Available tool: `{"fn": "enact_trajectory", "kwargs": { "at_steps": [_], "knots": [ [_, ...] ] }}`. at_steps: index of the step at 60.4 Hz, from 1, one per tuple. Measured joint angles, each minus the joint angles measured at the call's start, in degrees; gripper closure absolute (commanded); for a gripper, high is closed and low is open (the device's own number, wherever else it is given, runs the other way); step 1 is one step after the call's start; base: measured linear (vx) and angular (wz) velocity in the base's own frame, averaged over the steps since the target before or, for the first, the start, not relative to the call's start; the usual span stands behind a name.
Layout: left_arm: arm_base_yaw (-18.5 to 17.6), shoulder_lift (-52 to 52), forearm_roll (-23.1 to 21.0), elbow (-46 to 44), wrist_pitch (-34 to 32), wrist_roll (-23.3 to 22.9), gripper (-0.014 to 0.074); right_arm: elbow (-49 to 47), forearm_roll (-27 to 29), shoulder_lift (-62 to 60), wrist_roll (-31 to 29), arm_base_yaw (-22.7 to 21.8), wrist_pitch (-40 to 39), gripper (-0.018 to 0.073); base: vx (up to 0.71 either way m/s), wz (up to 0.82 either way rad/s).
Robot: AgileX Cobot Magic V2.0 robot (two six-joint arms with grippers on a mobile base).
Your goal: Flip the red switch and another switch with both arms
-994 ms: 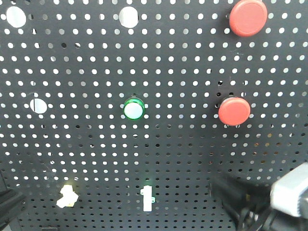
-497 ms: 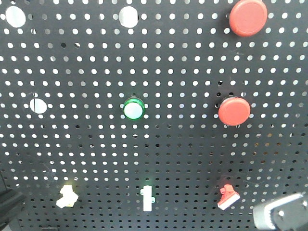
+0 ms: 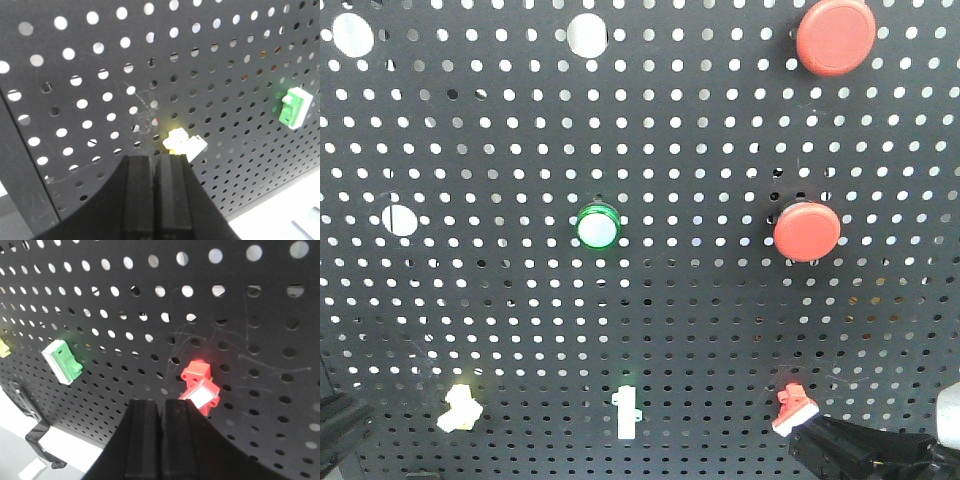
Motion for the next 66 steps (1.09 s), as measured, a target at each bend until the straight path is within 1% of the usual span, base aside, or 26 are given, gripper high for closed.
{"fn": "enact_trajectory", "kwargs": {
  "at_steps": [22, 29, 34, 41, 53, 61, 66],
  "knots": [
    [0.0, 0.0, 0.0, 0.0, 0.0, 0.0, 0.0594, 0.0, 0.0, 0.0, 0.0, 0.0, 0.0, 0.0566, 0.00, 0.00],
    [0.1, -0.2, 0.0, 1.1, -0.6, 0.0, 0.0594, 0.0, 0.0, 0.0, 0.0, 0.0, 0.0, 0.0566, 0.00, 0.00],
    [0.9, -1.8, 0.0, 3.0, -1.5, 0.5, 0.0594, 0.0, 0.0, 0.0, 0.0, 0.0, 0.0, 0.0566, 0.00, 0.00],
    [4.8, -7.0, -0.1, 8.8, -3.4, 2.3, 0.0594, 0.0, 0.0, 0.0, 0.0, 0.0, 0.0, 0.0566, 0.00, 0.00],
    [15.5, -21.7, -2.3, 24.0, -4.5, 4.0, 0.0594, 0.0, 0.0, 0.0, 0.0, 0.0, 0.0, 0.0566, 0.00, 0.00],
    [19.5, -31.2, -2.8, 31.5, -4.6, 5.0, 0.0594, 0.0, 0.0, 0.0, 0.0, 0.0, 0.0, 0.0566, 0.00, 0.00],
    [20.7, -36.4, -3.1, 34.5, -3.7, 5.4, 0.0594, 0.0, 0.0, 0.0, 0.0, 0.0, 0.0, 0.0566, 0.00, 0.00]
  ]
}}
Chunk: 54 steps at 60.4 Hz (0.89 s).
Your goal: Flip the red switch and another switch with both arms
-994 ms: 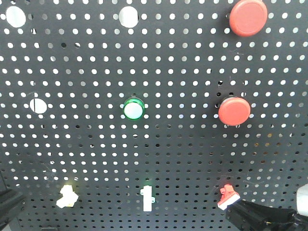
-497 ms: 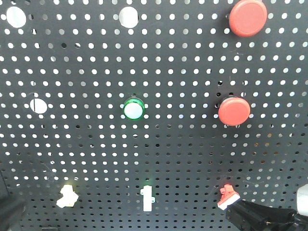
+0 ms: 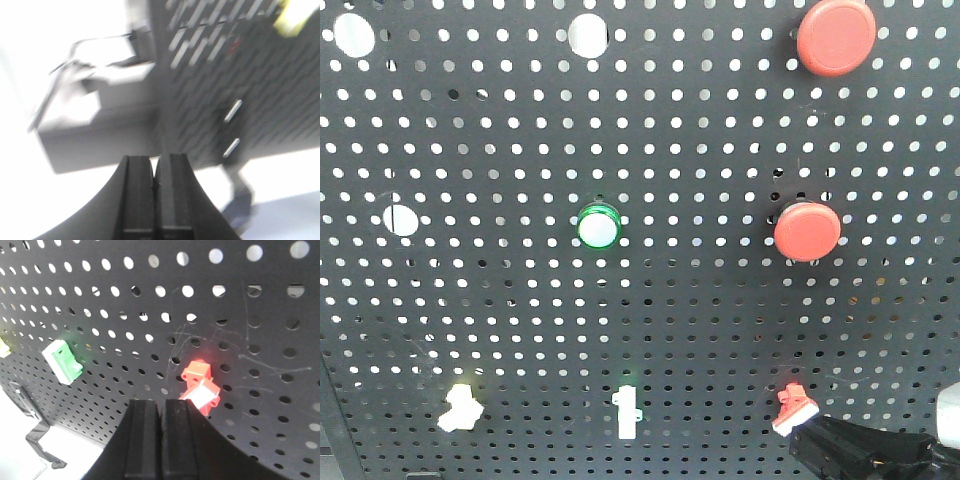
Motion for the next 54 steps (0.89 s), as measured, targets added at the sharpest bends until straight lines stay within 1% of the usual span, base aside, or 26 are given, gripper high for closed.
{"fn": "enact_trajectory", "kwargs": {
  "at_steps": [8, 54],
  "knots": [
    [0.2, -3.6, -1.0, 0.3, 1.7, 0.0, 0.0594, 0.0, 0.0, 0.0, 0.0, 0.0, -0.1, 0.0566, 0.00, 0.00],
    [0.2, -3.7, -1.5, 0.3, 2.7, 0.0, 0.0594, 0.0, 0.0, 0.0, 0.0, 0.0, 0.0, 0.0566, 0.00, 0.00]
  ]
}}
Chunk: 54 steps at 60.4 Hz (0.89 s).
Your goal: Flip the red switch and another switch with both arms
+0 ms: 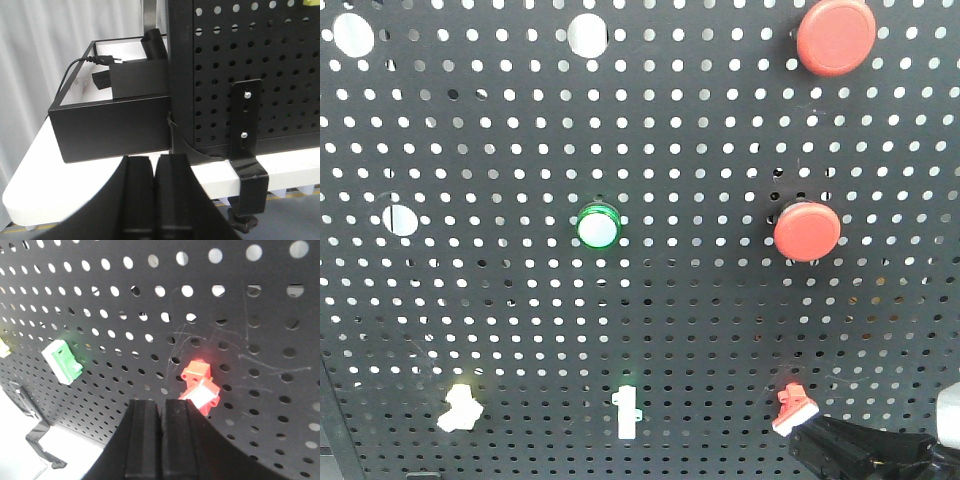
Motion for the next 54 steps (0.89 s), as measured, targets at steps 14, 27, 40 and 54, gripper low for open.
{"fn": "enact_trajectory", "kwargs": {
  "at_steps": [14, 27, 40, 54],
  "knots": [
    [0.0, 0.0, 0.0, 0.0, 0.1, 0.0, 0.0594, 0.0, -1.6, 0.0, -1.7, 0.0, 0.3, 0.0566, 0.00, 0.00],
    [0.0, 0.0, 0.0, 0.0, 0.2, 0.0, 0.0594, 0.6, -1.8, -10.0, -8.6, -0.5, 4.3, 0.0566, 0.00, 0.00],
    [0.0, 0.0, 0.0, 0.0, 0.2, 0.0, 0.0594, 12.5, 3.4, -28.4, -15.9, -14.8, 5.1, 0.0566, 0.00, 0.00],
    [0.0, 0.0, 0.0, 0.0, 0.2, 0.0, 0.0594, 29.3, 3.5, -45.7, -16.7, -31.6, 6.4, 0.0566, 0.00, 0.00]
  ]
}}
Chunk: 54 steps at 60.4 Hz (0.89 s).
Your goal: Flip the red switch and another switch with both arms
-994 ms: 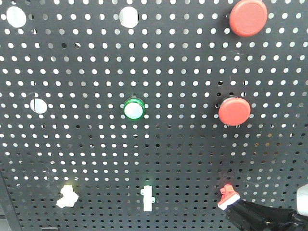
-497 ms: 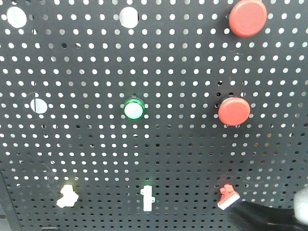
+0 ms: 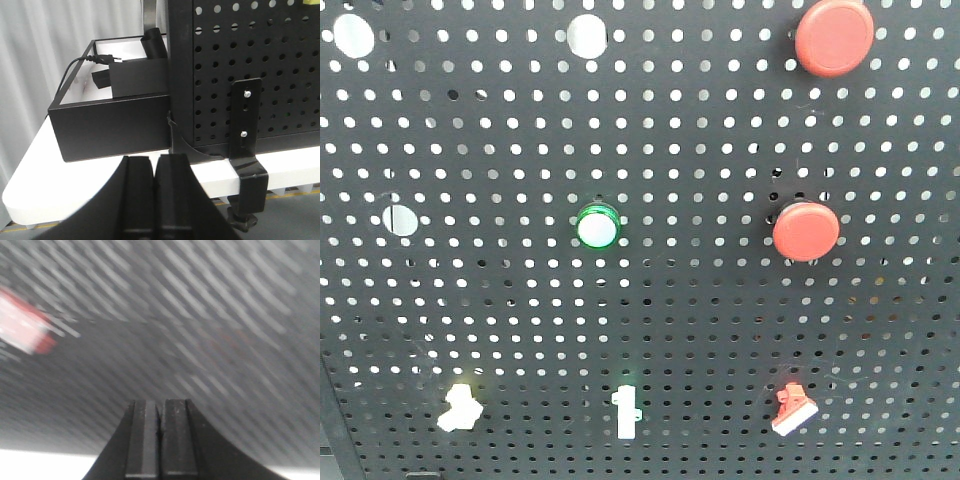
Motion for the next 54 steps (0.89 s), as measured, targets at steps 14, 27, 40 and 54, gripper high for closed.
{"fn": "enact_trajectory", "kwargs": {
  "at_steps": [14, 27, 40, 54],
  "knots": [
    [0.0, 0.0, 0.0, 0.0, 0.2, 0.0, 0.0594, 2.7, -3.0, -2.6, -0.2, -1.5, 3.9, 0.0566, 0.00, 0.00],
    [0.0, 0.0, 0.0, 0.0, 0.2, 0.0, 0.0594, 2.7, -4.3, -2.6, -0.2, 1.3, 4.3, 0.0566, 0.00, 0.00],
    [0.0, 0.0, 0.0, 0.0, 0.2, 0.0, 0.0594, 2.7, -4.4, -2.6, -0.2, 1.4, 4.3, 0.0566, 0.00, 0.00],
    [0.0, 0.0, 0.0, 0.0, 0.2, 0.0, 0.0594, 2.7, -4.4, -2.6, -0.2, 1.4, 4.3, 0.0566, 0.00, 0.00]
  ]
}}
